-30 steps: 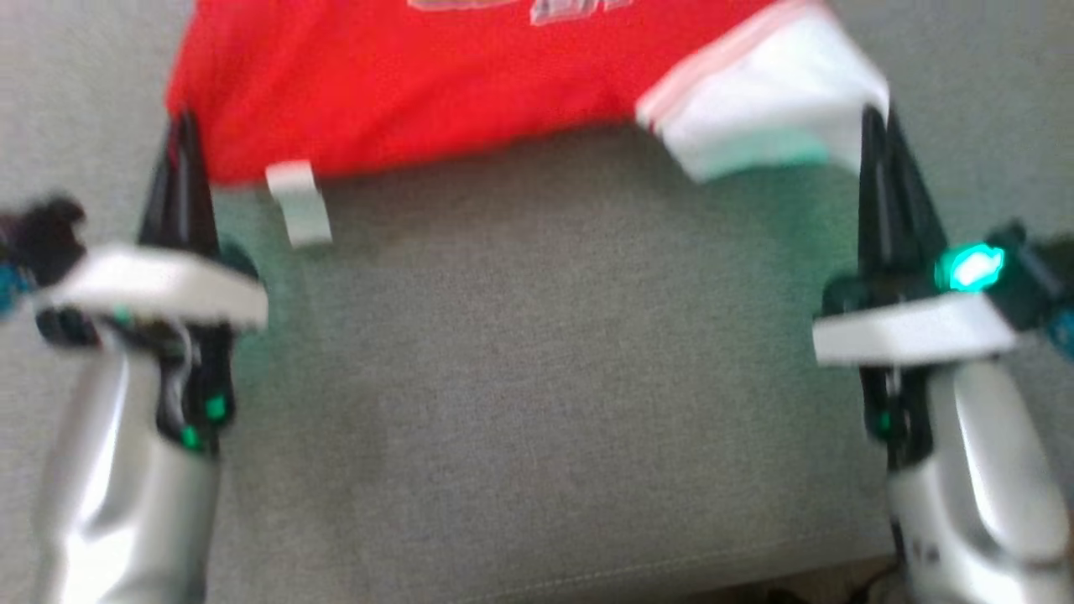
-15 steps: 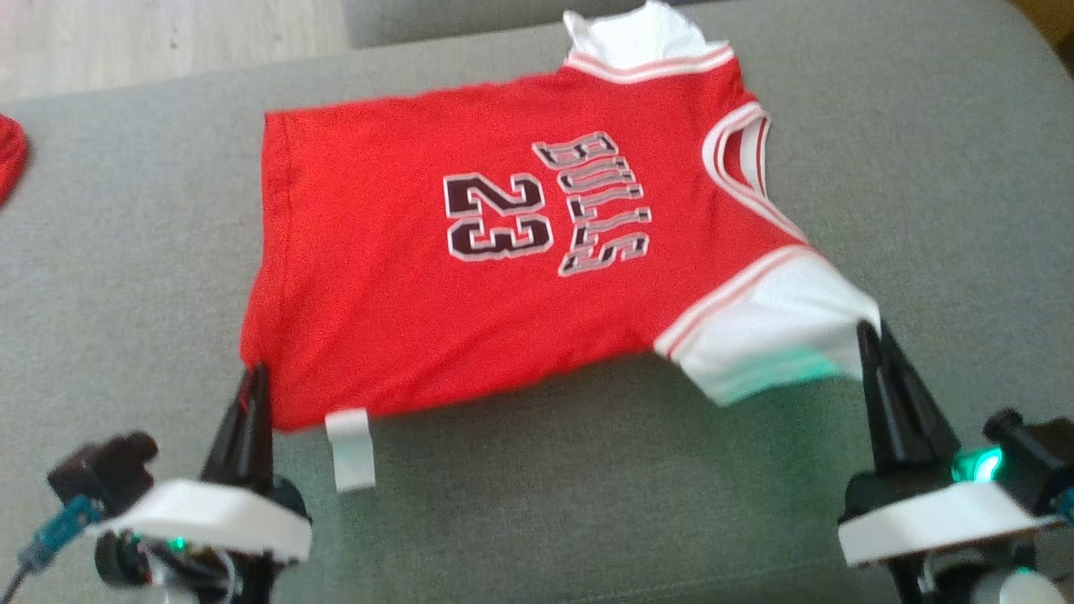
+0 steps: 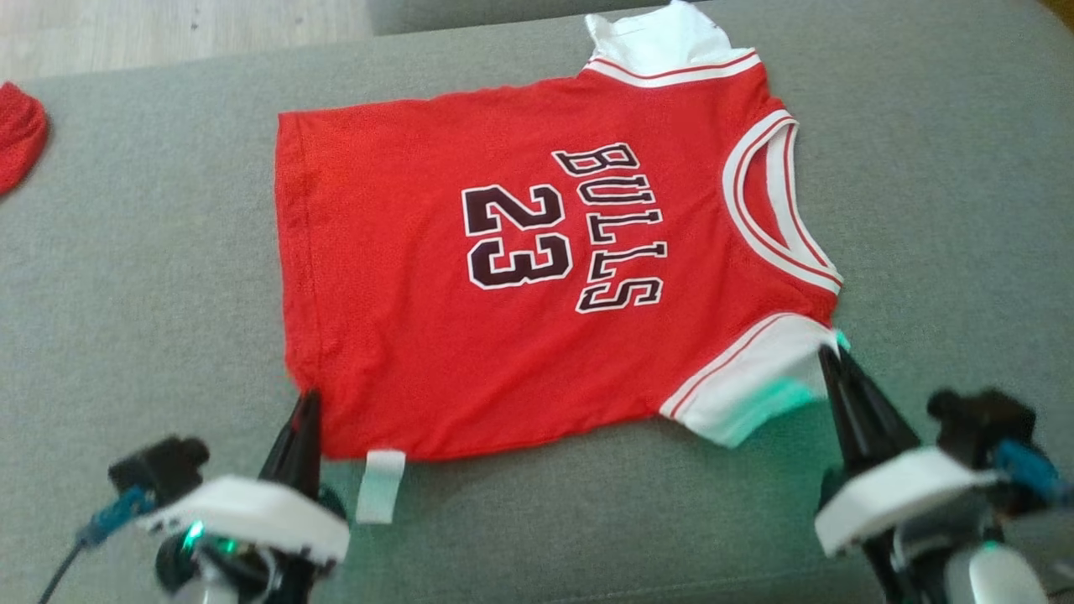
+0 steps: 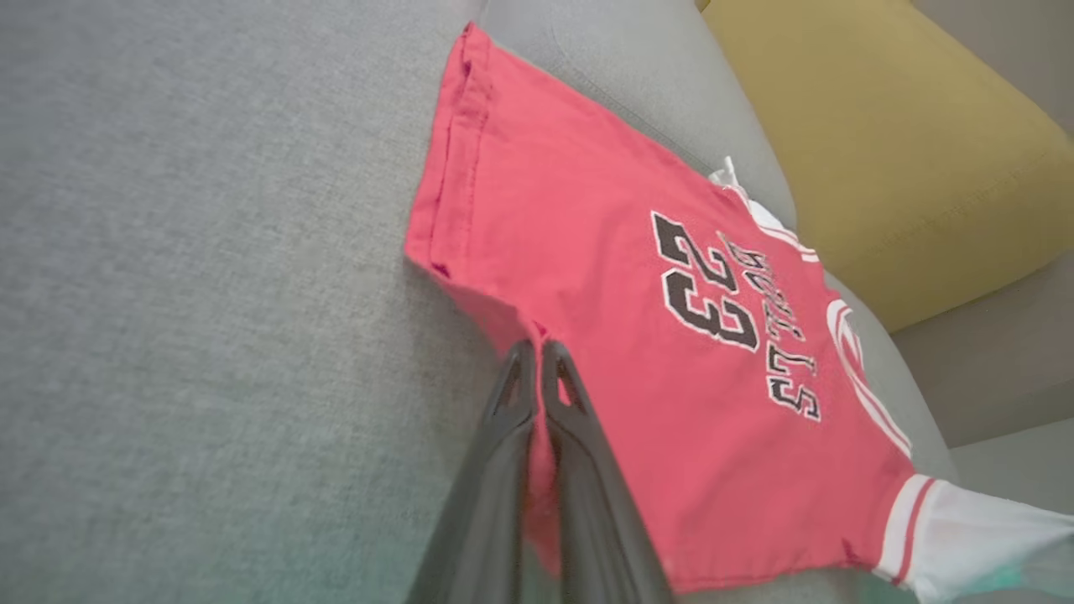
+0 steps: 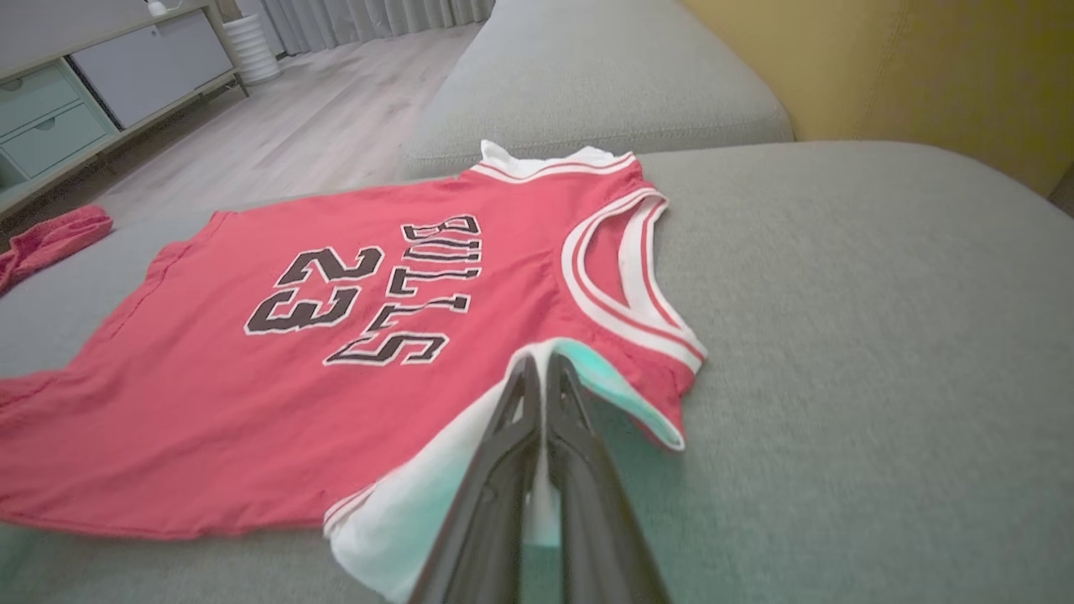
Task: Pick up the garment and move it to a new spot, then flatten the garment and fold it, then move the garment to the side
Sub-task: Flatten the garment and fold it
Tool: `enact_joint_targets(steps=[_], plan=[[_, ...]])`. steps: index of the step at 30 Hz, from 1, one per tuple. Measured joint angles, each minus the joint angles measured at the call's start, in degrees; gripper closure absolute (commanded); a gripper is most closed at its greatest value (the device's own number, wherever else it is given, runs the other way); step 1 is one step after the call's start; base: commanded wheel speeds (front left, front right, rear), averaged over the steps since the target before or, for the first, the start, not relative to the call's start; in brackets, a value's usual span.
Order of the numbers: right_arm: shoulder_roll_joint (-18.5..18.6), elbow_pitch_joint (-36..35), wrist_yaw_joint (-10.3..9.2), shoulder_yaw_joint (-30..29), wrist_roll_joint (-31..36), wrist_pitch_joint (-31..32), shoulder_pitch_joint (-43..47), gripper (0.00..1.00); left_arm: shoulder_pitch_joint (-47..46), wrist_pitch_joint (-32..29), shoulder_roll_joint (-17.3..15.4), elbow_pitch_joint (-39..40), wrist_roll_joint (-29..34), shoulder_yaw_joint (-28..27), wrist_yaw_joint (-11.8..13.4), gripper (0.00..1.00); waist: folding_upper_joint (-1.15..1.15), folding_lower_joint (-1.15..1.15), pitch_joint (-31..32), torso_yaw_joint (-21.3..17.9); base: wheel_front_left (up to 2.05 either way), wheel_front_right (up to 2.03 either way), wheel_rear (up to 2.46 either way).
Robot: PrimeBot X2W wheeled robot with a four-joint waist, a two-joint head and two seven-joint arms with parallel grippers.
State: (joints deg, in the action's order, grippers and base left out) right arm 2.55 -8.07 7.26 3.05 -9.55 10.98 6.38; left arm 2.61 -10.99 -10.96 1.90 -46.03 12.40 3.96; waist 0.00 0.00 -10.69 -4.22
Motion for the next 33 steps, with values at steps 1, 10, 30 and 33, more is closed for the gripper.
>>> enact_joint_targets(steps=[1, 10, 30, 33], plan=[[0.0, 0.6, 0.00, -0.1, 0.0, 0.5, -1.5, 1.00, -1.1, -0.4, 0.4, -0.4, -0.5, 0.1, 0.0, 1.00, 0.00, 0.00, -0.1, 0.1, 0.00, 0.00, 0.00], [0.4, 10.0, 0.00, -1.1, 0.1, 6.1, -15.3, 1.00, -12.5, -4.1, 4.4, -6.3, -7.2, -1.8, 2.0, 1.00, 0.00, 0.01, -1.6, 0.9, 0.00, 0.00, 0.00], [2.1, 34.9, 0.00, -1.4, 0.3, 4.3, -38.4, 1.00, -29.0, -1.8, 5.6, -23.3, -6.9, -3.5, 3.5, 1.00, 0.00, 0.00, -6.3, 1.2, 0.00, 0.00, 0.00], [2.1, 36.6, 0.00, -1.5, 0.7, 2.7, -39.7, 1.00, -29.7, -1.3, 5.8, -24.2, -6.8, -3.5, 3.4, 0.90, 0.00, 0.00, -6.6, 1.2, 0.00, 0.00, 0.00]])
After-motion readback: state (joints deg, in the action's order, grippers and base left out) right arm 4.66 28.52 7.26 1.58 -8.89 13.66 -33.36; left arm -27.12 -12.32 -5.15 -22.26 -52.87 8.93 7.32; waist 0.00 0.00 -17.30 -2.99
